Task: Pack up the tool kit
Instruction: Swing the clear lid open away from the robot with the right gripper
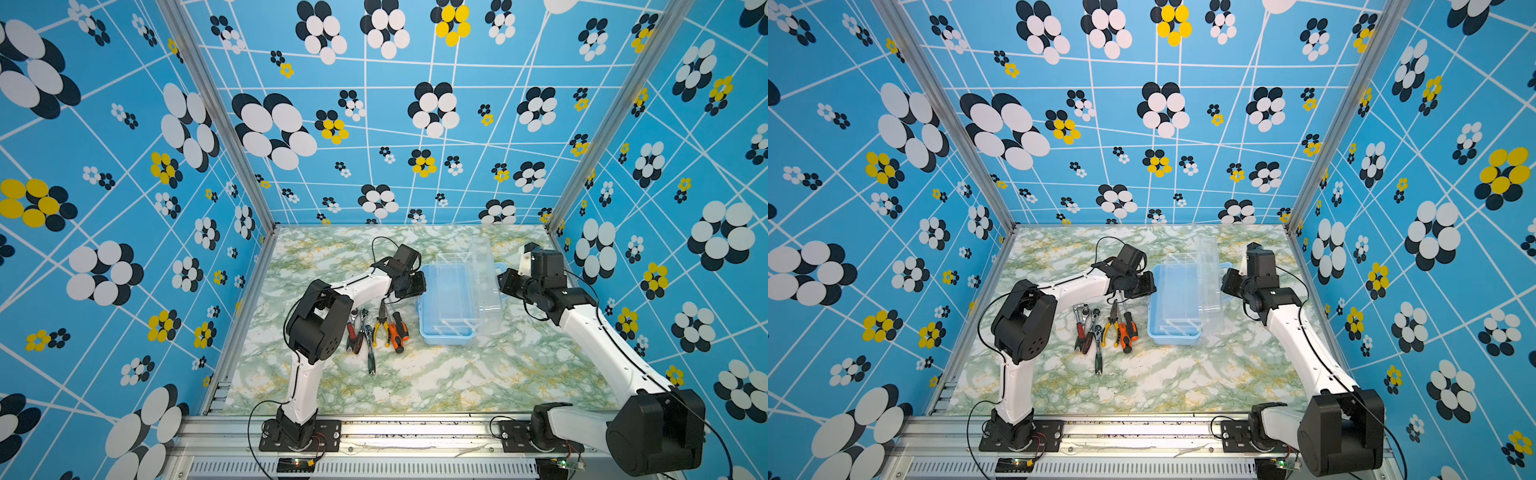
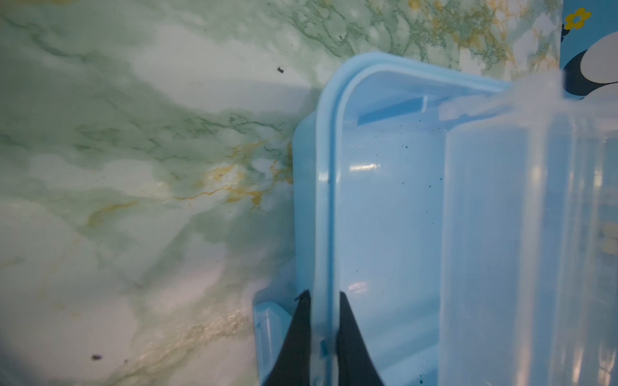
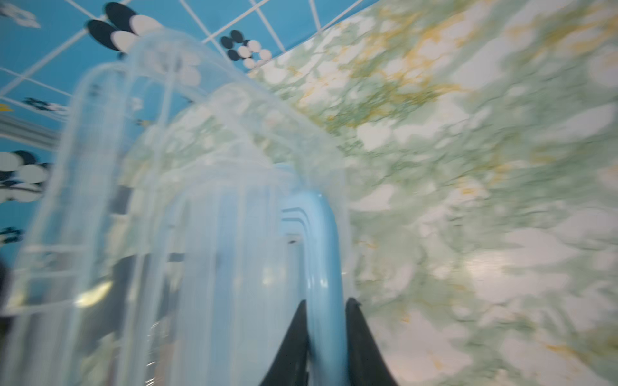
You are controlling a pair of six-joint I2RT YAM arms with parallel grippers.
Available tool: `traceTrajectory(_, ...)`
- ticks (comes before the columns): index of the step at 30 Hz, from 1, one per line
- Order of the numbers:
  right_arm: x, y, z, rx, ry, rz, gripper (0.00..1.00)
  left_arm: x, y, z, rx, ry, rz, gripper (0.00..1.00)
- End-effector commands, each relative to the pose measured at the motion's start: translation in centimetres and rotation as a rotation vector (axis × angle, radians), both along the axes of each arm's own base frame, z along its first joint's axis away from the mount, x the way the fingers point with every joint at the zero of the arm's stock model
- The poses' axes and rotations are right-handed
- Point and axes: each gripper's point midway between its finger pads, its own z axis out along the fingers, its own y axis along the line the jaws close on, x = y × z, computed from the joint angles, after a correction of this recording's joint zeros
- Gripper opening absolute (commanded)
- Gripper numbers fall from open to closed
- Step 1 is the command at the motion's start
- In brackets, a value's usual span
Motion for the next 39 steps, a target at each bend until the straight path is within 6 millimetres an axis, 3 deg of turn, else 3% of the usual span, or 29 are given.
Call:
traceTrajectory(1, -2.0, -7.0, 0.9, -0.273, 0.037, -0.242, 0.53, -0.9, 4.7, -3.7, 0.166, 0.079, 0.083, 0.0)
traceTrajectory(5, -3.0, -8.8, 2.9, -0.341, 0.018, -0.321, 0.67, -0.9, 4.8, -3.6, 0.166, 0.082, 0.085, 0.0)
traceTrajectory(12, -3.7, -8.6, 6.9, -0.311, -0.086, -0.32, 0.69, -0.9, 4.4, -3.3, 0.16, 0.078, 0.082, 0.0)
traceTrajectory(18, -3.4, -6.5, 6.5, -0.217, -0.098, -0.235, 0.66, -0.6, 4.2, -2.8, 0.167, 0.063, 0.079, 0.0)
traceTrajectory(22, -3.1, -4.4, 5.6, -0.116, -0.11, -0.164, 0.64, -0.4, 4.4, -1.9, 0.165, 0.042, 0.083, 0.01)
traceTrajectory(27, -3.3, -0.6, 6.0, -0.097, -0.125, -0.058, 0.61, 0.6, 4.8, 0.6, 0.16, -0.017, 0.078, 0.3)
traceTrajectory(31, -3.6, 3.2, 6.5, -0.087, -0.131, 0.035, 0.59, 1.7, 5.4, 3.9, 0.172, -0.073, 0.062, 0.38)
traceTrajectory(35, -3.8, 6.8, 6.3, -0.109, -0.132, 0.113, 0.59, 2.0, 7.4, 7.6, 0.2, -0.143, 0.085, 0.42)
traceTrajectory(39, -3.7, 10.1, 6.0, -0.124, -0.131, 0.184, 0.59, 1.0, 10.3, 10.1, 0.226, -0.182, 0.122, 0.48)
